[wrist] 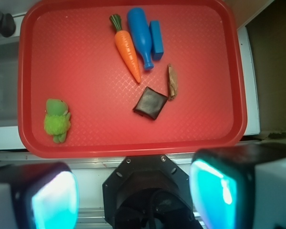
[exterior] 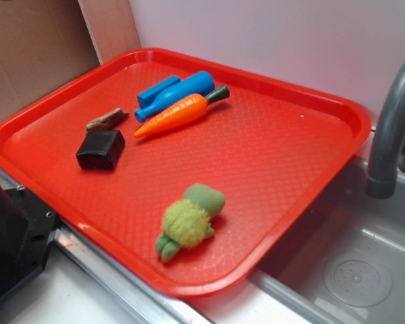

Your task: Grab the green animal.

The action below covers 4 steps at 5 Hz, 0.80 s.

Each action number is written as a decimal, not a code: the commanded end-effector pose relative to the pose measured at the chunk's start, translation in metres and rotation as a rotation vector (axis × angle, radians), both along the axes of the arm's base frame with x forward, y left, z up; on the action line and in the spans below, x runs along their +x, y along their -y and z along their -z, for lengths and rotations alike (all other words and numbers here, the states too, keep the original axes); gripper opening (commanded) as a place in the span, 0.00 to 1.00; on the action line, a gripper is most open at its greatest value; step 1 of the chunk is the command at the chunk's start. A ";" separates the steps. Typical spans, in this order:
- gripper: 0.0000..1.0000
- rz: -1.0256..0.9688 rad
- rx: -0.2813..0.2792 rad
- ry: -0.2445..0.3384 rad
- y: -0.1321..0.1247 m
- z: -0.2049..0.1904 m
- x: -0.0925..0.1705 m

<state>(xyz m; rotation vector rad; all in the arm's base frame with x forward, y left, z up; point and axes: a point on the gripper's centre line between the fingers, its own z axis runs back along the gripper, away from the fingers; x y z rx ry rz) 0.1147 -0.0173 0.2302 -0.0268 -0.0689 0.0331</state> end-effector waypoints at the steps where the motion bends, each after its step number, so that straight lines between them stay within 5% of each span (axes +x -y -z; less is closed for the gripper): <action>1: 1.00 0.023 0.044 -0.017 0.046 0.095 0.048; 2: 1.00 0.141 0.062 -0.027 0.068 0.144 0.070; 3: 1.00 0.249 0.043 -0.005 0.090 0.153 0.077; 4: 1.00 0.253 0.185 0.013 0.073 0.133 0.065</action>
